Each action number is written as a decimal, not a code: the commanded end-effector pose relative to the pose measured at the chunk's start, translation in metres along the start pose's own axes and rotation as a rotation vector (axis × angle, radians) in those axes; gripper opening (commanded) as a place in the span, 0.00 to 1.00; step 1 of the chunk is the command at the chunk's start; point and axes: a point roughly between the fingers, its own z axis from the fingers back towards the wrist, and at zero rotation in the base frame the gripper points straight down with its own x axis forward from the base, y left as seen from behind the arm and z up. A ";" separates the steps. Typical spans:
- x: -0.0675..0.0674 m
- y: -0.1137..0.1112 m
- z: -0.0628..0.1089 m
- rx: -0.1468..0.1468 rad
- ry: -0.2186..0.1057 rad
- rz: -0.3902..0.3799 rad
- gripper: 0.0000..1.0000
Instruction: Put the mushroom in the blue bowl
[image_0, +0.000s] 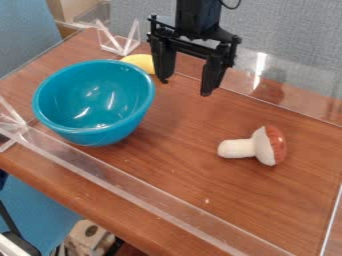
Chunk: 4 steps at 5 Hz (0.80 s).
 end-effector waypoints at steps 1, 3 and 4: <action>-0.008 0.004 -0.005 0.006 0.025 -0.060 1.00; 0.005 -0.024 -0.021 0.023 0.036 -0.166 1.00; 0.018 -0.045 -0.025 0.047 0.023 -0.245 1.00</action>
